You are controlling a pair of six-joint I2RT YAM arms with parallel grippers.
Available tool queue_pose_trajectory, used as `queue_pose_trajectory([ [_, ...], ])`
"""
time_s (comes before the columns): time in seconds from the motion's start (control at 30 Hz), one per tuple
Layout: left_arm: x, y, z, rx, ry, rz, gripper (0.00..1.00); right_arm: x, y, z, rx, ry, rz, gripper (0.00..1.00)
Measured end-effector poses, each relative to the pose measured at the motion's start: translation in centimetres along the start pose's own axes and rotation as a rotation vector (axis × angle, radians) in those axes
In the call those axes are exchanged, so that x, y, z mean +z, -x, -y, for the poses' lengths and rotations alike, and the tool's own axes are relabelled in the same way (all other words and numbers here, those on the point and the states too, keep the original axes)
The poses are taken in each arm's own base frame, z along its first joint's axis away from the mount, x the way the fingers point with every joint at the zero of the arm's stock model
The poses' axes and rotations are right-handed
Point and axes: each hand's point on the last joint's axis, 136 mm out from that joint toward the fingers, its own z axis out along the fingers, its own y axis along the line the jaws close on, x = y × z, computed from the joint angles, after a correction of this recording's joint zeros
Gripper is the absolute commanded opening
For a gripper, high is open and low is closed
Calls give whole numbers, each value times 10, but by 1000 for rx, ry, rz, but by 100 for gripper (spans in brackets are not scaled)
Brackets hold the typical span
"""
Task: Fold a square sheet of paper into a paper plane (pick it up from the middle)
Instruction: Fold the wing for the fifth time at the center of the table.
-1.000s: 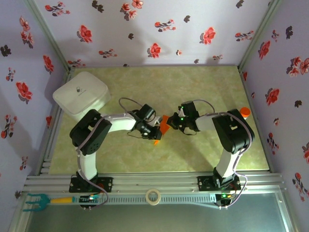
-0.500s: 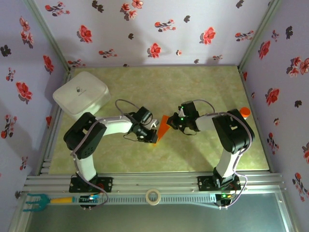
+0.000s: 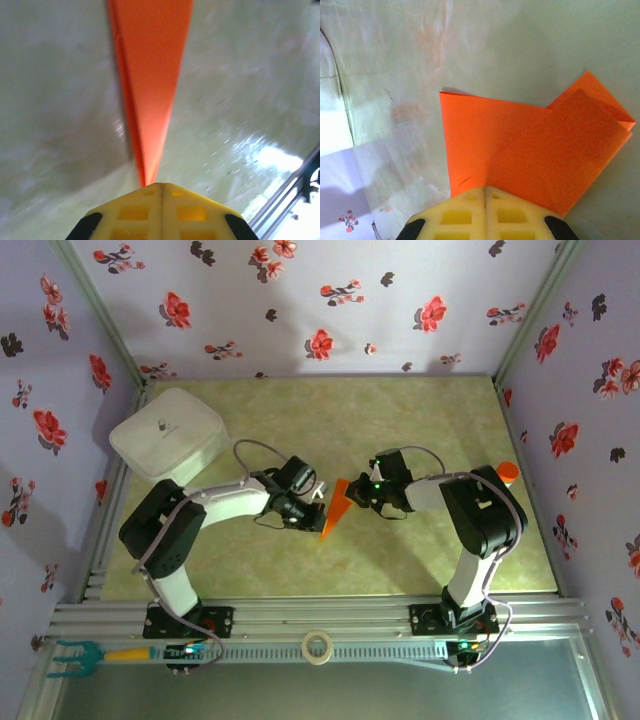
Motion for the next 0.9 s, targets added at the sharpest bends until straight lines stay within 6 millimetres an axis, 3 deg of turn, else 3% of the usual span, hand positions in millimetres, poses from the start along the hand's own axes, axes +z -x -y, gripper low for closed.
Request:
queue_pose_trajectory([
  [0.17, -6, 29, 27, 23, -80, 67, 8, 0, 0, 0, 0, 0, -1, 0],
  [0.27, 1, 37, 34, 23, -119, 56, 10, 0, 0, 0, 0, 0, 0, 0],
  [0.5, 28, 17, 13, -28, -97, -39, 10, 0, 0, 0, 0, 0, 0, 0],
  [0.67, 34, -7, -4, -68, -56, -100, 10, 0, 0, 0, 0, 0, 0, 0],
  [0.9, 31, -17, -8, -54, -65, -85, 10, 0, 0, 0, 0, 0, -1, 0],
])
